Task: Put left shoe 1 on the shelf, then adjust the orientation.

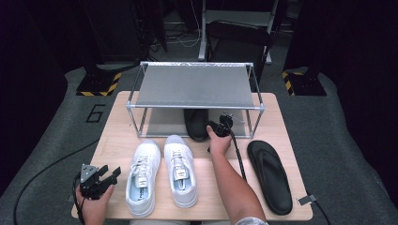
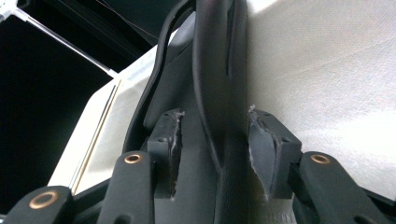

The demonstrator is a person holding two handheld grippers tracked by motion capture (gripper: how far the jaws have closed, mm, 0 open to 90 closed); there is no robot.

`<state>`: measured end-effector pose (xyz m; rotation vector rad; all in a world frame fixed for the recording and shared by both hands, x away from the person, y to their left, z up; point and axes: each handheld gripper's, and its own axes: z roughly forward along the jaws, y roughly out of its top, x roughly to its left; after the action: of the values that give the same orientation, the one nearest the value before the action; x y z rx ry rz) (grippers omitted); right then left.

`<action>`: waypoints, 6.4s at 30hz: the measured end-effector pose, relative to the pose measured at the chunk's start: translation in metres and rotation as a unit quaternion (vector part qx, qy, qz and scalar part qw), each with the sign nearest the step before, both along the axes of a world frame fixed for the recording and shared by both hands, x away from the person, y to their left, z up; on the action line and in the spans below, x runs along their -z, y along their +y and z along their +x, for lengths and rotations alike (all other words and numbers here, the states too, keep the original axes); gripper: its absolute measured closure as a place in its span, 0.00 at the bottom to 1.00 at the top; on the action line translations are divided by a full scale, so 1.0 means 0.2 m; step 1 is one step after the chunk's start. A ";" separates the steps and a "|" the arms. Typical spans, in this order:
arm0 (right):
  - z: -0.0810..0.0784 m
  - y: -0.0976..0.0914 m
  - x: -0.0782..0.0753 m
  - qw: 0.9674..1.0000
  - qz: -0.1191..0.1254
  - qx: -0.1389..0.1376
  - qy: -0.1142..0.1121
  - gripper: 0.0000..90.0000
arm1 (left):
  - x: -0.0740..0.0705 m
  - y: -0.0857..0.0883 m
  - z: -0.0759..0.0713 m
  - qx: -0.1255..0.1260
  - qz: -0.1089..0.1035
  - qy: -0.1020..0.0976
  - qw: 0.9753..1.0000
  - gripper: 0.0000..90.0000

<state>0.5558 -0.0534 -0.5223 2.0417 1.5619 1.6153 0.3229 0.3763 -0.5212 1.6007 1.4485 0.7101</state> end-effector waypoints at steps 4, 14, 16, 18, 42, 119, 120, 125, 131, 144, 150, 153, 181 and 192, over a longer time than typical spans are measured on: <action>-0.04 -0.03 -0.02 1.000 -0.003 0.010 -0.019 0.59 | 0.00 0.00 0.00 -0.001 -0.001 -0.001 1.000 0.47; -0.17 -0.08 -0.06 0.999 -0.040 0.005 -0.029 0.60 | 0.00 -0.01 0.01 0.002 0.001 0.000 1.000 0.47; -0.24 -0.09 -0.10 0.998 -0.047 -0.005 -0.046 0.60 | 0.00 -0.01 0.01 0.003 0.002 0.001 1.000 0.47; -0.29 -0.10 -0.12 0.998 -0.036 -0.012 -0.048 0.60 | 0.00 -0.02 0.02 0.009 0.005 0.004 1.000 0.47; -0.91 -0.30 -0.20 0.979 -0.160 -0.087 -0.092 0.65 | -0.01 -0.04 0.01 0.012 0.007 0.007 1.000 0.47; -1.14 -0.23 -0.15 0.969 -0.197 -0.133 -0.064 0.87 | -0.01 -0.04 0.01 0.009 0.008 0.004 1.000 0.47; -1.15 -0.24 -0.16 0.969 -0.197 -0.131 -0.066 0.85 | -0.01 -0.04 0.01 0.009 0.008 0.004 1.000 0.47; -1.21 -0.36 -0.22 0.968 -0.203 -0.112 -0.092 0.78 | -0.01 -0.04 0.01 0.007 0.005 0.003 1.000 0.47; -1.24 -0.49 -0.22 0.965 -0.230 -0.078 -0.102 0.70 | -0.01 -0.04 0.01 0.009 0.007 0.004 1.000 0.47; -1.17 -0.60 -0.07 0.975 -0.204 -0.077 -0.052 0.74 | 0.00 -0.04 0.02 0.006 0.005 0.008 1.000 0.47; -1.16 -0.59 -0.07 0.972 -0.210 -0.086 -0.057 0.82 | 0.00 -0.04 0.02 0.009 0.005 0.011 1.000 0.47; -1.18 -0.58 -0.09 0.968 -0.226 -0.092 -0.059 0.87 | 0.00 -0.04 0.02 0.008 0.005 0.012 1.000 0.47; -1.22 -0.66 -0.03 0.975 -0.190 -0.106 -0.048 0.89 | 0.00 -0.04 0.01 0.004 0.005 0.004 1.000 0.47; -1.22 -0.65 -0.03 0.977 -0.165 -0.120 -0.057 0.81 | 0.00 -0.04 0.01 0.001 0.004 0.001 1.000 0.47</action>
<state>0.3114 -0.1827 -0.5166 1.6160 1.9414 1.3941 0.3255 0.3687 -0.5211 1.6088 1.4460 0.7143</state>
